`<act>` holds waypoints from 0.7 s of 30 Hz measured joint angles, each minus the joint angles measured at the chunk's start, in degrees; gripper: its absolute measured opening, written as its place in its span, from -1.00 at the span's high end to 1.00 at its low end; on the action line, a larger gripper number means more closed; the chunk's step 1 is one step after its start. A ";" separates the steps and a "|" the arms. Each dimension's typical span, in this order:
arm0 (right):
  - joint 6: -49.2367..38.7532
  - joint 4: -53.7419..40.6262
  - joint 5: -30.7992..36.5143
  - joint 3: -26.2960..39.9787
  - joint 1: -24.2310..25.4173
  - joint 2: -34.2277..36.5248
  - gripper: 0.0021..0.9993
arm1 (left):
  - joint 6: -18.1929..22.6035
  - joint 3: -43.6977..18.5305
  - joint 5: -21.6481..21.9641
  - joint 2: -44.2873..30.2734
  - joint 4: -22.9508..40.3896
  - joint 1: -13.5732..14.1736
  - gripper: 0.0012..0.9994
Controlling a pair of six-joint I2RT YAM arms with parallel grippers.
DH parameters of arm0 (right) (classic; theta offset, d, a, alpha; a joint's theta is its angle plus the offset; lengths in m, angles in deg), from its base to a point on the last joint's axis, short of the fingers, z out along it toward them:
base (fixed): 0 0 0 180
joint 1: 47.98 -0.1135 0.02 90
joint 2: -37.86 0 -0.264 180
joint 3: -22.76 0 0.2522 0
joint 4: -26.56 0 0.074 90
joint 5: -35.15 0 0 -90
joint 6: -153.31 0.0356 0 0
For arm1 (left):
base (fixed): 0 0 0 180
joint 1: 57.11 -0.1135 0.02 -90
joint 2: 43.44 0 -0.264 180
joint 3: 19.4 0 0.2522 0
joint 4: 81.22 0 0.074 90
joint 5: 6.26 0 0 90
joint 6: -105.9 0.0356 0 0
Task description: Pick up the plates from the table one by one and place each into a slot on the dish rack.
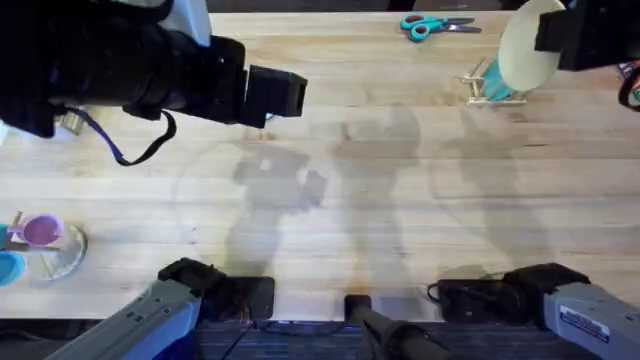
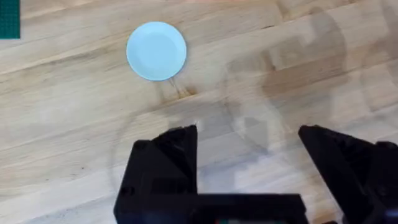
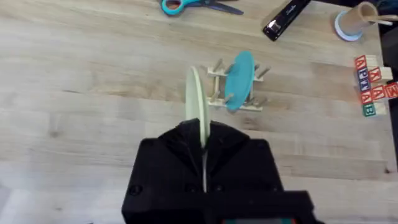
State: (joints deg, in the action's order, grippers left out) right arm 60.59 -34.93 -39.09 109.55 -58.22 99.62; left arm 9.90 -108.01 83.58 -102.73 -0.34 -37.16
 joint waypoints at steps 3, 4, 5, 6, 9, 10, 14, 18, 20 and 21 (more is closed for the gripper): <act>0.00 1.21 2.34 0.00 -0.04 0.53 0.95 | 0.00 0.00 0.00 0.00 0.00 0.00 -0.99; 0.00 1.66 3.25 0.00 -0.04 0.59 0.95 | 0.00 0.00 0.00 0.00 0.00 0.00 -0.99; -0.02 1.99 4.09 0.00 -0.04 0.61 0.95 | 0.00 0.00 0.00 0.00 0.00 0.00 -0.99; -0.04 2.16 4.72 0.00 -0.02 0.61 0.95 | 0.00 0.00 0.00 0.00 -0.01 0.00 -0.99; -0.04 2.86 5.91 0.00 -0.02 1.18 0.95 | 0.00 0.00 0.00 0.00 0.00 0.00 -0.99; -0.02 3.23 6.15 0.00 0.05 1.69 0.95 | 0.00 0.00 0.00 0.00 -0.01 0.00 -0.99; 0.00 5.37 6.61 0.00 1.57 5.01 0.95 | 0.00 0.00 0.00 0.00 0.00 0.00 -0.99; 0.00 7.99 7.02 0.00 3.56 8.71 0.95 | 0.00 0.00 0.00 0.00 0.00 0.00 -0.99; 0.02 9.37 7.19 0.00 4.16 10.54 0.95 | 0.00 0.00 0.00 0.00 0.00 0.00 -0.99; 0.02 9.82 7.24 0.00 4.23 11.27 0.95 | 0.00 0.00 0.00 0.00 0.00 0.00 -0.99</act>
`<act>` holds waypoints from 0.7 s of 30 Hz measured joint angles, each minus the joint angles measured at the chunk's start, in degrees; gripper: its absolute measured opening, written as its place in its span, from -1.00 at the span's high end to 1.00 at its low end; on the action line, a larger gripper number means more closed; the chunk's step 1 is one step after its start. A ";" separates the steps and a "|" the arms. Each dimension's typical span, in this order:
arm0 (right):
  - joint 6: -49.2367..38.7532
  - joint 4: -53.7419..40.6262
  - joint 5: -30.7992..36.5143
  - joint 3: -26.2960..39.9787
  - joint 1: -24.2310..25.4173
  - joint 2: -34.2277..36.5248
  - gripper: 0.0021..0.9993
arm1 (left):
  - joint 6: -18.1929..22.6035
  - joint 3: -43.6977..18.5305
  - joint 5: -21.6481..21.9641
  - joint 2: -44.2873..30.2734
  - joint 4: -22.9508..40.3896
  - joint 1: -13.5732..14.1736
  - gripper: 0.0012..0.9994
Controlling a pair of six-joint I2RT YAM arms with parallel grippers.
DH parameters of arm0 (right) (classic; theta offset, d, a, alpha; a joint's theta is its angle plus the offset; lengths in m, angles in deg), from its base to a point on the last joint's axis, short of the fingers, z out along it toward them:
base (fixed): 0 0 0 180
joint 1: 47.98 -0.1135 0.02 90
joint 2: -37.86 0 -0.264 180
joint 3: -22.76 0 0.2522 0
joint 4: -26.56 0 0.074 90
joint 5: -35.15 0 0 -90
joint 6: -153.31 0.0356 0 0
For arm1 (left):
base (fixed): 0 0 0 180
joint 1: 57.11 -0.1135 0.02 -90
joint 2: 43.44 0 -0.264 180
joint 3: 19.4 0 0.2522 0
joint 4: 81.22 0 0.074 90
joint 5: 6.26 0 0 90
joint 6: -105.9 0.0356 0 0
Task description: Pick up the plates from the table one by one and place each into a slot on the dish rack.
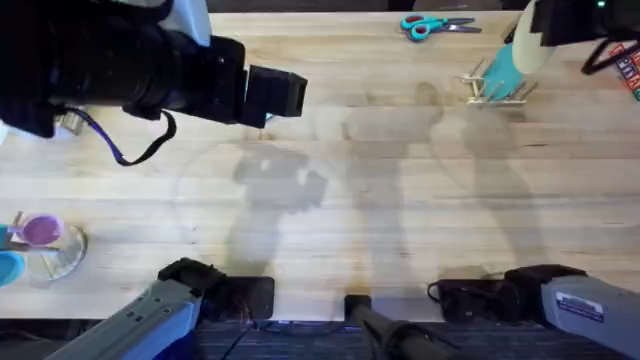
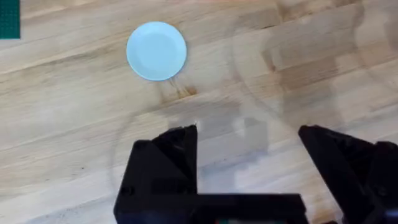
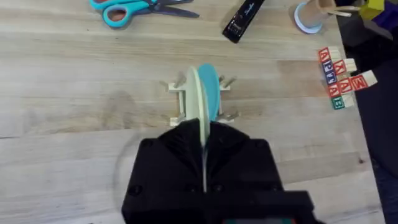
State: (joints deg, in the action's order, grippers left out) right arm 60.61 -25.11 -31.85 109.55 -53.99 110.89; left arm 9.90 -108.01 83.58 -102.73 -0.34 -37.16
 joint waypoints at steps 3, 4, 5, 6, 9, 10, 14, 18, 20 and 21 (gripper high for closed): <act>0.02 1.34 0.10 0.00 0.03 2.08 0.95 | 0.00 0.00 0.00 0.00 0.00 0.00 -0.99; 0.02 1.72 0.11 0.00 0.03 2.72 0.95 | 0.00 0.00 0.00 0.00 0.00 0.00 -0.99; 0.13 2.02 0.11 0.00 0.03 3.34 0.95 | 0.00 0.00 0.00 0.00 -0.02 0.00 -0.99; 0.15 2.31 0.11 0.00 0.03 3.88 0.95 | 0.00 0.00 0.00 0.00 0.00 0.00 -0.99; 0.17 3.14 0.20 0.00 0.03 5.21 0.95 | 0.00 0.00 0.00 0.00 -0.02 0.00 -0.99; 0.17 3.32 0.51 0.00 0.03 5.62 0.95 | 0.00 0.00 0.00 0.00 0.00 0.00 -0.99; 0.17 3.39 2.29 0.00 0.21 6.62 0.95 | 0.00 0.00 0.00 0.00 -0.02 0.00 -0.99; 0.17 3.43 3.20 0.00 0.58 7.09 0.95 | 0.00 0.00 0.00 0.00 0.00 0.00 -0.99; 0.17 3.43 3.38 0.00 0.68 7.09 0.95 | 0.00 0.00 0.00 0.00 0.00 0.00 -0.99; 0.17 3.43 3.39 0.00 0.69 7.09 0.95 | 0.00 0.00 0.00 0.00 0.00 0.00 -0.99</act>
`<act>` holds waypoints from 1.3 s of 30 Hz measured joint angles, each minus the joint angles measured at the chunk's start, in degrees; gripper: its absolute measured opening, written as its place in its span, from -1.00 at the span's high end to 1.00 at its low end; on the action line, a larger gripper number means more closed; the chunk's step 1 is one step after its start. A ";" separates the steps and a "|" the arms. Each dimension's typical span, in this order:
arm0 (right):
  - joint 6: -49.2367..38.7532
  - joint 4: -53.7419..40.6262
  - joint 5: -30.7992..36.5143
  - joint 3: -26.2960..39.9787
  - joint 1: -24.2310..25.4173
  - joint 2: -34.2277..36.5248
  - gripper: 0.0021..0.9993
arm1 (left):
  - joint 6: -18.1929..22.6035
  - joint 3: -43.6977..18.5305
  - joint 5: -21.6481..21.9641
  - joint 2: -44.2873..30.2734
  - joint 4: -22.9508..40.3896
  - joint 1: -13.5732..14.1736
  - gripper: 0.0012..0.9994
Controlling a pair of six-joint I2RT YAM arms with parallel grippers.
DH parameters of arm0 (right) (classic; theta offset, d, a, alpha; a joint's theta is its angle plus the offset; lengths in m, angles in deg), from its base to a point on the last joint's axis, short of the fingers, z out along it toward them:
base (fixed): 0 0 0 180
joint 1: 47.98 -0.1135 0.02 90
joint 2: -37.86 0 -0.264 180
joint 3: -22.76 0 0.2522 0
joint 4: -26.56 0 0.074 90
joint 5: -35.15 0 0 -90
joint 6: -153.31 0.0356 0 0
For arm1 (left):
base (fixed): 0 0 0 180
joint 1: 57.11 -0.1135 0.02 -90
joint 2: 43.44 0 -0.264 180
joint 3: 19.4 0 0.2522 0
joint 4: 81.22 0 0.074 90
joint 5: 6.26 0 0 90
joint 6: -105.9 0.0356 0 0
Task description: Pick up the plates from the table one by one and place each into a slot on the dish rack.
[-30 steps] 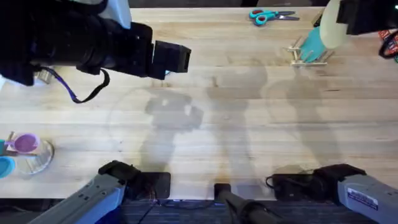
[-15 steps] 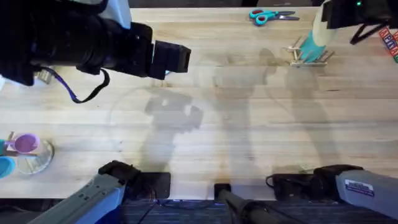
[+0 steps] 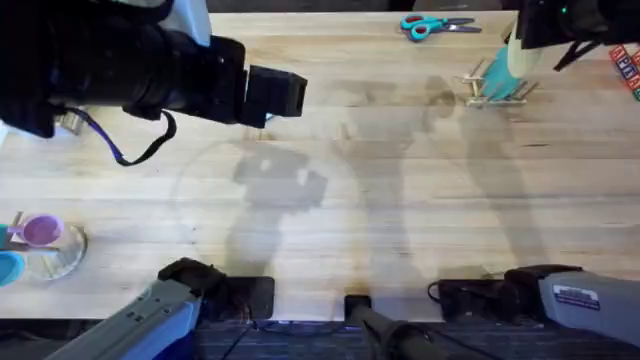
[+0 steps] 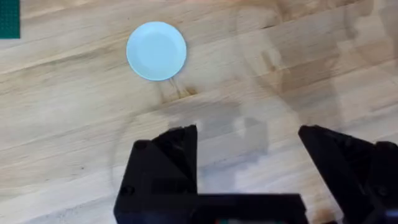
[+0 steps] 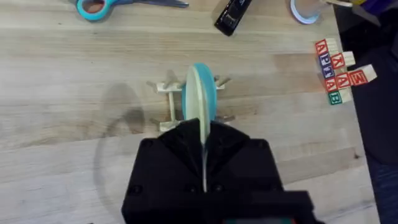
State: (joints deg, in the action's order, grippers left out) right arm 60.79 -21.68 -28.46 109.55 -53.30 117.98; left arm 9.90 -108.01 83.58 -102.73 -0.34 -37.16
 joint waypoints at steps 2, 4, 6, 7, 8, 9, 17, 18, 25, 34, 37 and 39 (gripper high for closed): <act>0.00 -0.12 0.00 0.00 0.28 0.04 0.95 | 0.00 0.00 0.00 0.00 0.00 0.00 -0.99; 0.00 -0.26 0.04 0.00 0.76 0.20 0.95 | 0.00 0.00 0.00 0.00 0.00 0.00 -0.99; 0.00 -0.26 0.21 0.00 1.23 0.80 0.95 | 0.00 0.00 0.00 -0.02 0.00 0.00 -0.99; 0.02 -0.28 0.33 0.00 1.44 1.21 0.95 | 0.00 0.00 0.00 0.00 0.00 0.00 -0.99; 0.01 -0.27 0.44 0.00 1.52 1.55 0.95 | 0.00 0.00 0.00 0.00 0.00 0.00 -0.99; 0.00 -0.26 0.46 0.00 1.57 1.91 0.95 | 0.00 0.00 0.00 0.00 -0.02 0.00 -0.99; 0.00 0.58 0.46 0.00 1.59 4.25 0.95 | 0.02 0.00 0.00 0.00 0.00 0.00 -0.99; 0.02 0.85 0.46 0.00 1.59 4.54 0.95 | 0.00 0.00 0.00 0.00 -0.02 0.00 -0.99; 0.00 2.17 0.48 0.00 1.59 5.40 0.95 | 0.00 0.00 0.00 0.00 -0.02 0.00 -0.99; 0.00 2.89 0.63 0.00 1.85 5.42 0.95 | 0.00 0.00 0.00 0.00 0.00 0.00 -0.99; 0.00 3.28 0.65 0.00 2.31 5.90 0.95 | 0.00 0.00 0.00 -0.02 0.00 0.00 -0.99; 0.00 4.09 0.71 0.00 2.56 6.60 0.95 | 0.00 0.00 0.00 0.00 0.00 0.00 -0.99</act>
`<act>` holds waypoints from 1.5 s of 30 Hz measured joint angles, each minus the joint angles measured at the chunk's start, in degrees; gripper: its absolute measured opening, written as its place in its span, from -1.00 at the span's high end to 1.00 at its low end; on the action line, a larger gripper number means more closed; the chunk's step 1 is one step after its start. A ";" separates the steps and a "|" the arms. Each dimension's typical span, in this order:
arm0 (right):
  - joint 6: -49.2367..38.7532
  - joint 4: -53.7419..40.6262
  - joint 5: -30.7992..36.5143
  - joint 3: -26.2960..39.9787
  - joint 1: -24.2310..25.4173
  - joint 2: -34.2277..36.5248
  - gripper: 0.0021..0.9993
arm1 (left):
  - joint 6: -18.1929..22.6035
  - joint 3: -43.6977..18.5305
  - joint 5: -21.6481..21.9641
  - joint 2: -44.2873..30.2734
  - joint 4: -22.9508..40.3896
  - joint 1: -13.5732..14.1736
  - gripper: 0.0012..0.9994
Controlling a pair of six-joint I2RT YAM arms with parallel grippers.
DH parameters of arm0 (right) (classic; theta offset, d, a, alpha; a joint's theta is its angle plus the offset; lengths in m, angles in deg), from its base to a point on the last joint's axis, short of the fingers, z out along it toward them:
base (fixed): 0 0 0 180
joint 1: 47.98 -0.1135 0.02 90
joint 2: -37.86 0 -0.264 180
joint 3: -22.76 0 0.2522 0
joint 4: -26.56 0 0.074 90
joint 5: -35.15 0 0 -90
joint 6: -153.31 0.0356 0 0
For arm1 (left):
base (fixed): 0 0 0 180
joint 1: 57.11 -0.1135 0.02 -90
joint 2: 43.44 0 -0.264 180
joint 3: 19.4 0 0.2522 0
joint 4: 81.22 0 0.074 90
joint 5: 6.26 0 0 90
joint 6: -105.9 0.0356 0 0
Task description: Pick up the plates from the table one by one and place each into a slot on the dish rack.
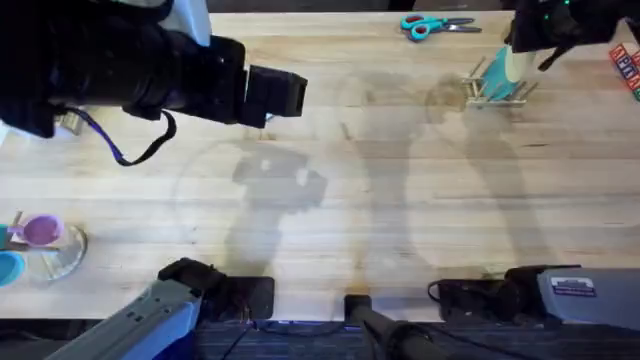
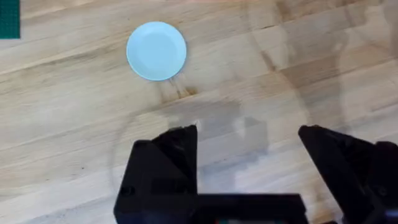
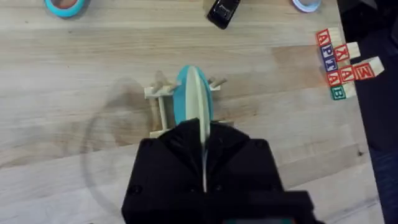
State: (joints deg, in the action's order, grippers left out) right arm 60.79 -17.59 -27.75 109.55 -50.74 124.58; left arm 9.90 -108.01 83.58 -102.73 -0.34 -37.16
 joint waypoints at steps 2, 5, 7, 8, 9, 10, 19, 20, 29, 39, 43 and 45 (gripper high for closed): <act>0.00 0.75 0.10 0.00 0.05 0.71 0.95 | 0.00 0.00 0.00 0.00 0.00 0.00 -0.99; 0.00 1.88 0.10 0.00 0.05 1.70 0.95 | 0.00 0.00 0.00 0.00 0.00 0.00 -0.99; 0.00 2.36 0.10 0.00 0.05 2.24 0.95 | 0.00 0.00 0.00 0.00 0.00 0.00 -0.99; 0.00 2.62 0.10 0.00 0.05 2.49 0.95 | 0.00 0.00 0.00 0.00 0.00 0.00 -0.99; 0.00 2.89 0.04 0.00 0.05 2.74 0.95 | 0.00 0.00 0.00 0.00 0.00 0.00 -0.99; 0.01 3.15 -0.14 0.00 0.05 2.93 0.95 | 0.00 0.00 0.00 0.00 0.00 0.00 -0.99; 0.04 5.80 -1.87 0.00 0.10 4.37 0.95 | 0.00 0.00 0.00 0.00 0.00 0.00 -0.99; 0.04 5.97 -1.89 0.00 0.10 4.76 0.95 | 0.00 0.00 0.00 0.00 0.00 0.00 -0.99; 0.04 6.08 -2.16 0.00 0.32 7.91 0.95 | 0.00 0.00 0.00 0.00 0.00 0.00 -0.99; 0.24 6.45 -4.10 0.00 0.86 8.76 0.95 | 0.00 0.00 0.00 -0.01 0.00 0.00 -0.99; 0.44 6.40 -4.44 0.00 0.86 10.59 0.95 | 0.00 0.00 0.00 0.00 0.00 0.00 -0.99; 0.44 6.38 -4.45 0.00 0.86 11.46 0.95 | 0.00 0.00 0.00 0.00 0.00 0.00 -0.99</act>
State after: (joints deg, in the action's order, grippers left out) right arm 61.22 -11.21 -32.20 109.55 -49.88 136.04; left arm 9.90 -108.01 83.58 -102.73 -0.34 -37.16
